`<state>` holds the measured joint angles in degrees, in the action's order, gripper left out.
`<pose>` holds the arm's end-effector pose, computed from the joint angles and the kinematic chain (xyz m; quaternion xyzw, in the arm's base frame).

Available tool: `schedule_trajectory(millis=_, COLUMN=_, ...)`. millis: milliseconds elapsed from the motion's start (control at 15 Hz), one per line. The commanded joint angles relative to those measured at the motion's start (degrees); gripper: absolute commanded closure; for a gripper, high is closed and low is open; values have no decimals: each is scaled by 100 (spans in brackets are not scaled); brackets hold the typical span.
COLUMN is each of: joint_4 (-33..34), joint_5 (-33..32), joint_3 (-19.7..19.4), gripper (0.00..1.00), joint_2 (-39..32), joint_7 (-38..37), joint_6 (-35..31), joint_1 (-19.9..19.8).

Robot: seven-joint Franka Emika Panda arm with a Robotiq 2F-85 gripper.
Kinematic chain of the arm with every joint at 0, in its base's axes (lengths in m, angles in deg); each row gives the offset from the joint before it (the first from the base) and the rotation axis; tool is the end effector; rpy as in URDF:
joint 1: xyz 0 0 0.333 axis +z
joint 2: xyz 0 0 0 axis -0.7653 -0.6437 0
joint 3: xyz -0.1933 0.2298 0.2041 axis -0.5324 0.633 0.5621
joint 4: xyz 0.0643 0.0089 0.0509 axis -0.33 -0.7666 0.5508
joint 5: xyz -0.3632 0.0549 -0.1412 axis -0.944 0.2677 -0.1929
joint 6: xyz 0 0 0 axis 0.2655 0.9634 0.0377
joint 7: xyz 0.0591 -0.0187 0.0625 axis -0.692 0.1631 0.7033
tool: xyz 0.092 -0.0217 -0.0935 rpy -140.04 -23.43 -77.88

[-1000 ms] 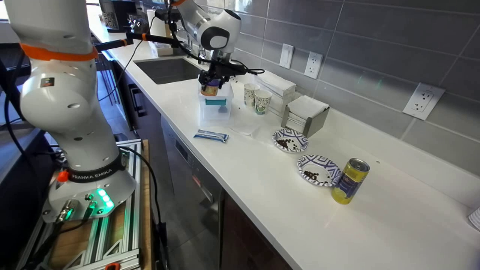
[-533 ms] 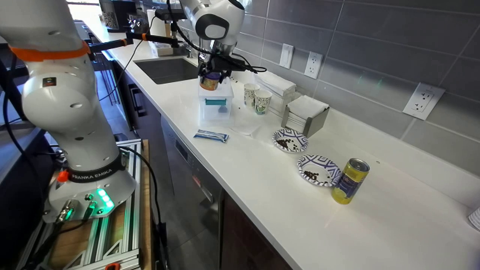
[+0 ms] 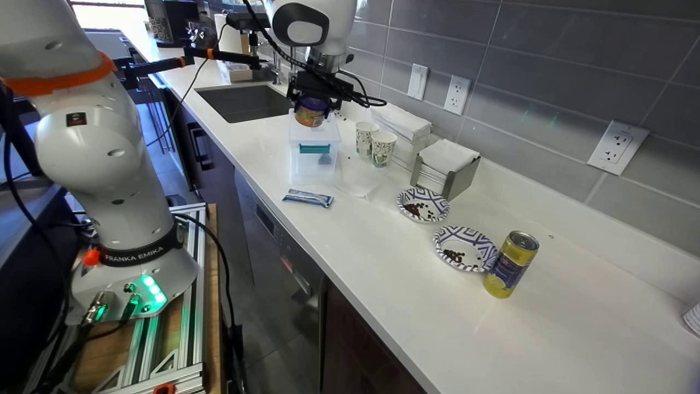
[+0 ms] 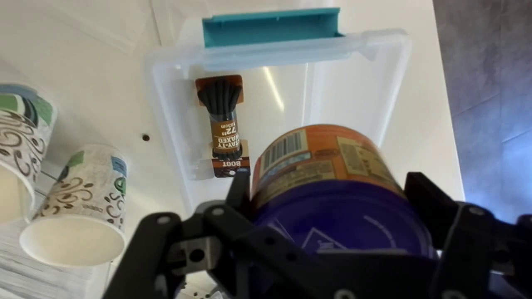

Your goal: Remove the container with the blue lid from the clear container on the left.

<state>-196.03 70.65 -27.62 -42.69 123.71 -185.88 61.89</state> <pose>0.3960 0.2241 0.4115 -0.7776 -0.5945 -0.1012 0.1780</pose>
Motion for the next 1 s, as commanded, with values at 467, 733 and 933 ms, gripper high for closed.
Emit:
schedule_trajectory(millis=467, joint_4=-992, joint_5=-684, joint_3=-405, gripper=32, joint_2=1382, joint_7=-2858, joint_6=-291, joint_1=-15)
schedule_trajectory(millis=733, joint_4=-745, joint_5=-557, joint_3=-761, gripper=7, joint_2=1031, joint_7=-2412, joint_6=-175, joint_1=359)
schedule_trajectory(millis=933, joint_4=-735, joint_5=-552, joint_3=-779, gripper=7, joint_2=990, joint_7=-2406, joint_6=-161, joint_1=373)
